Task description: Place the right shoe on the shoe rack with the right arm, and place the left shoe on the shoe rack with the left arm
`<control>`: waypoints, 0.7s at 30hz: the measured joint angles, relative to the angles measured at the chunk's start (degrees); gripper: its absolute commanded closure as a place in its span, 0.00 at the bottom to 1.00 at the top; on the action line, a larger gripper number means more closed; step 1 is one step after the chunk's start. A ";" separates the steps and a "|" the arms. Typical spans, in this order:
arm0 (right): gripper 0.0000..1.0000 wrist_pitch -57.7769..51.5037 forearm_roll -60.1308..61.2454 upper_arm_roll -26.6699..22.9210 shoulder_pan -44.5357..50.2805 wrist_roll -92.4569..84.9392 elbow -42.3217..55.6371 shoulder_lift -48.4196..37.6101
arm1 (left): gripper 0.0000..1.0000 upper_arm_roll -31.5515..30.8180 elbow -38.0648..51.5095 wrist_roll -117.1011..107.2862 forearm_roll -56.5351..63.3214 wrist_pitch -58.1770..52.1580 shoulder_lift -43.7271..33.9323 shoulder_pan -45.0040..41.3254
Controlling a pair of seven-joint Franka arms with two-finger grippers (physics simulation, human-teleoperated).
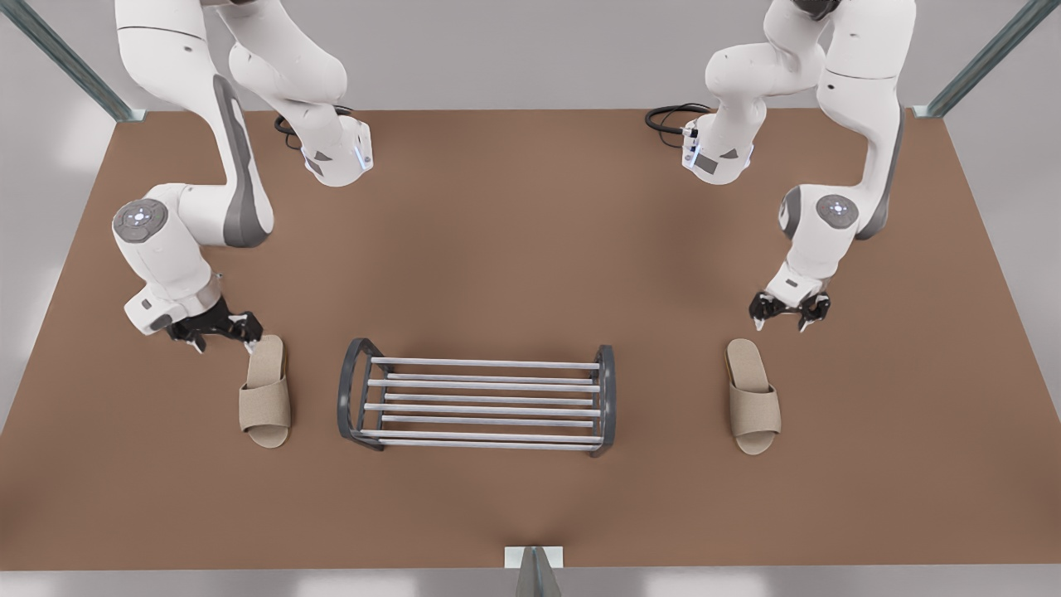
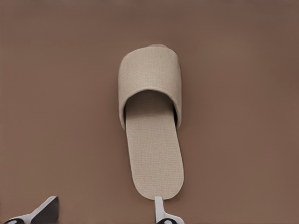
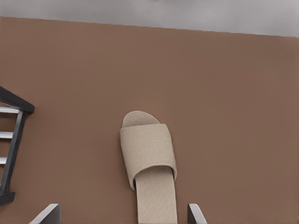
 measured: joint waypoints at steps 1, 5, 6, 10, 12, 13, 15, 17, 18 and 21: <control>0.00 8.11 -0.15 0.01 -0.97 -0.06 -7.84 -0.27 | 0.00 0.10 0.41 0.09 0.09 1.72 1.37 0.50; 0.00 30.77 -1.16 -0.22 -5.15 -1.09 -16.03 0.65 | 0.00 0.91 2.68 0.43 0.27 7.98 7.16 1.09; 0.00 34.45 -2.50 0.12 -6.60 -1.38 -11.82 5.17 | 0.00 1.18 2.65 0.51 0.31 10.23 9.36 1.05; 0.00 44.33 -6.24 1.82 -11.28 -2.40 -4.90 13.51 | 0.00 1.77 2.52 0.81 0.40 18.75 13.90 1.13; 0.00 47.29 -7.15 2.03 -11.37 -2.82 -3.71 14.99 | 0.00 1.80 3.30 0.93 0.37 21.57 14.50 1.17; 0.00 48.44 -7.77 2.05 -11.59 -3.02 -2.33 16.48 | 0.00 1.82 3.98 0.98 0.34 22.66 15.29 1.18; 0.00 50.24 -10.22 3.80 -15.16 -3.39 -1.01 19.26 | 0.00 2.74 5.51 1.08 0.30 24.36 16.79 1.03; 0.00 51.53 -11.75 7.31 -19.39 -3.70 -2.28 19.67 | 0.00 3.06 7.01 1.17 0.25 25.59 18.00 0.74; 0.00 52.03 -12.27 10.69 -23.12 -3.86 -3.45 19.65 | 0.00 3.11 7.57 1.21 0.23 26.06 18.29 0.66; 0.00 53.12 -13.91 17.70 -30.88 -4.28 -7.79 18.98 | 0.00 3.23 9.91 1.32 0.19 27.09 20.49 0.58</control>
